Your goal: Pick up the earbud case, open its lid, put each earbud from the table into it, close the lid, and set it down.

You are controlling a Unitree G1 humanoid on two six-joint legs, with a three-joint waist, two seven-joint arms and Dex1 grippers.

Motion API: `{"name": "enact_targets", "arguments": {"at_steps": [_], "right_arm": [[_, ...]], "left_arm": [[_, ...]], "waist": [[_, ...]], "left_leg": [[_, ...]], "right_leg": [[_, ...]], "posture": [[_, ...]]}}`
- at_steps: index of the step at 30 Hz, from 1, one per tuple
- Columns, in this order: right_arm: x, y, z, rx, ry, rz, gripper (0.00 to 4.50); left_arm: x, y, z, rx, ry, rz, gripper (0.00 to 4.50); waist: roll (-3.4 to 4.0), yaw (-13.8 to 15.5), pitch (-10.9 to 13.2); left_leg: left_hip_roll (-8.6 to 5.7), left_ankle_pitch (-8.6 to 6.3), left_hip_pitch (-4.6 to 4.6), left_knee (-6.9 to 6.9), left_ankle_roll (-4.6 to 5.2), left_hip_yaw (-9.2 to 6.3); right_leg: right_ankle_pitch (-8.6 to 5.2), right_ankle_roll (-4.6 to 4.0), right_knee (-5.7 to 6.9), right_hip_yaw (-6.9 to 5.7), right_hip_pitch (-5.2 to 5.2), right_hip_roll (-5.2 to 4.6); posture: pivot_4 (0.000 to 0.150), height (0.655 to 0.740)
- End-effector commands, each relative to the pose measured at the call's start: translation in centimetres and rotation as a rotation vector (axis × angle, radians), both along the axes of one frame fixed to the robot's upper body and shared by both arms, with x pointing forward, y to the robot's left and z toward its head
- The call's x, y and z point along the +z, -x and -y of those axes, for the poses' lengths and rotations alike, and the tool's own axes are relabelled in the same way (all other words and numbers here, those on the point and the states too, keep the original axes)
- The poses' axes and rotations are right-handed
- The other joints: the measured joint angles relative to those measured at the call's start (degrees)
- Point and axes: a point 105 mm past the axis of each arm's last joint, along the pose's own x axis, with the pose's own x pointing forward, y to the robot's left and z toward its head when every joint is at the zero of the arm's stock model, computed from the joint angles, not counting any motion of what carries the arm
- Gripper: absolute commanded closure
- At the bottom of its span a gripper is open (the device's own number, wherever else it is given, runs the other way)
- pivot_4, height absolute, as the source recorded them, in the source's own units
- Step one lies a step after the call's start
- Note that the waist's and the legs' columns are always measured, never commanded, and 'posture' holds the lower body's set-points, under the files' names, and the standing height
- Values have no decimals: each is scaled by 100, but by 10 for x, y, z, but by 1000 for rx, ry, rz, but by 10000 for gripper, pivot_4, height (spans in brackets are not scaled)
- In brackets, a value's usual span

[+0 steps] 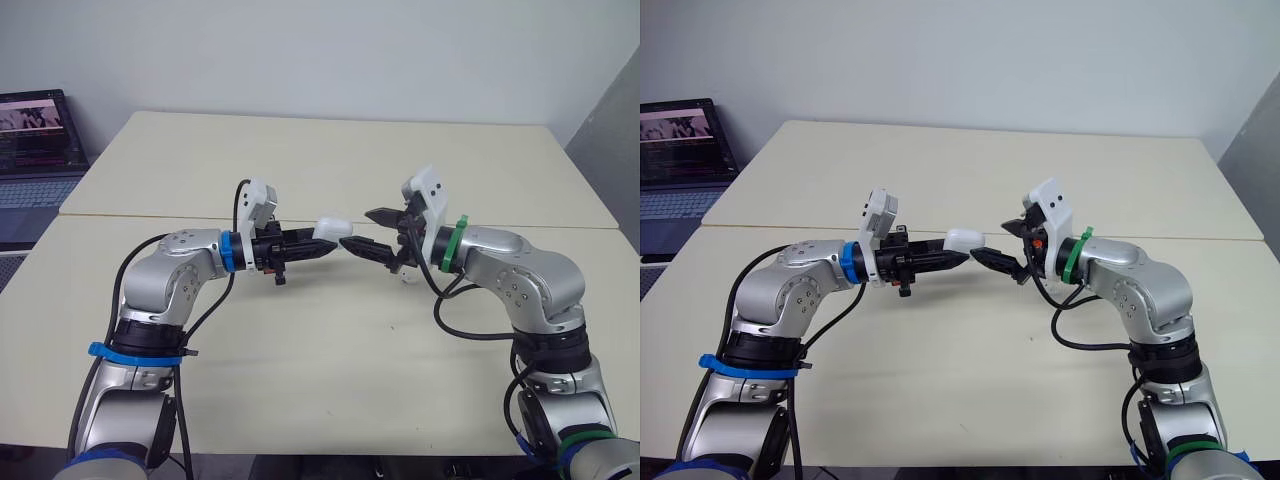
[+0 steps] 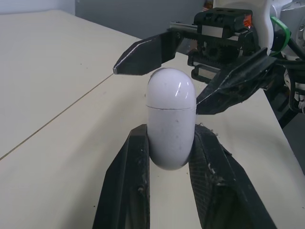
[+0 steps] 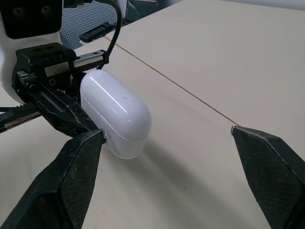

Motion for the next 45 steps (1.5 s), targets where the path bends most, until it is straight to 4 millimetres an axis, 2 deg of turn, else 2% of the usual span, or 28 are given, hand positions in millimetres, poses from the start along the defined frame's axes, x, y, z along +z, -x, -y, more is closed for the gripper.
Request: {"name": "enact_targets", "arguments": {"at_steps": [1, 16, 21, 27, 32, 37, 44, 45], "right_arm": [[16, 1, -2, -2, -41, 62, 379], [30, -10, 8, -67, -162, 3, 379], [28, -11, 17, -63, -147, -16, 379], [-15, -9, 53, -42, 168, 49, 379], [-50, -12, 75, -6, 314, 41, 379], [-75, -20, 84, -11, 372, 7, 379], [-100, -27, 84, -46, 399, -23, 379], [-103, -26, 84, -50, 403, -28, 1958]], "left_arm": [[13, 6, 5, -40, 6, 59, 37693], [8, 9, 8, -54, -2, 54, 37693], [11, -5, 0, 60, 29, 112, 37693], [21, -31, -13, 351, 130, 261, 37693], [20, -27, -10, 441, 188, 275, 37693], [13, -18, -7, 454, 189, 262, 37693], [13, -14, -7, 475, 197, 258, 37693], [13, -14, -7, 477, 197, 258, 37693]], "waist": [[0, 0, 0], [0, -2, 0], [0, 3, 0], [-1, 55, 0], [-1, 10, 0], [-1, 6, 0], [-1, 11, 0], [-1, 11, 0]], "left_leg": [[0, 0, 0, 0, 0, 0], [1, 0, 0, -2, 0, 1], [1, 0, -1, -2, 0, 1], [-4, -1, -2, -1, 1, 6], [-2, -1, 1, -1, 1, 15], [-1, 0, 6, 0, 0, 18], [-4, 0, 8, 8, 0, 23], [-4, 0, 8, 7, 0, 23]], "right_leg": [[0, 0, 0, 0, 0, 0], [0, 0, -1, 1, 0, 0], [0, 0, -2, 0, 0, 0], [0, 1, -13, 3, 3, -7], [1, 2, -12, 12, 3, -6], [1, 2, -6, 16, 3, -4], [6, 9, -8, 22, 8, -5], [6, 9, -8, 22, 8, -5]], "posture": [[1500, 7400], [1500, 7400], [1500, 7400], [1500, 7400], [1500, 7400], [1500, 7400], [1500, 7400], [1500, 7400]]}}
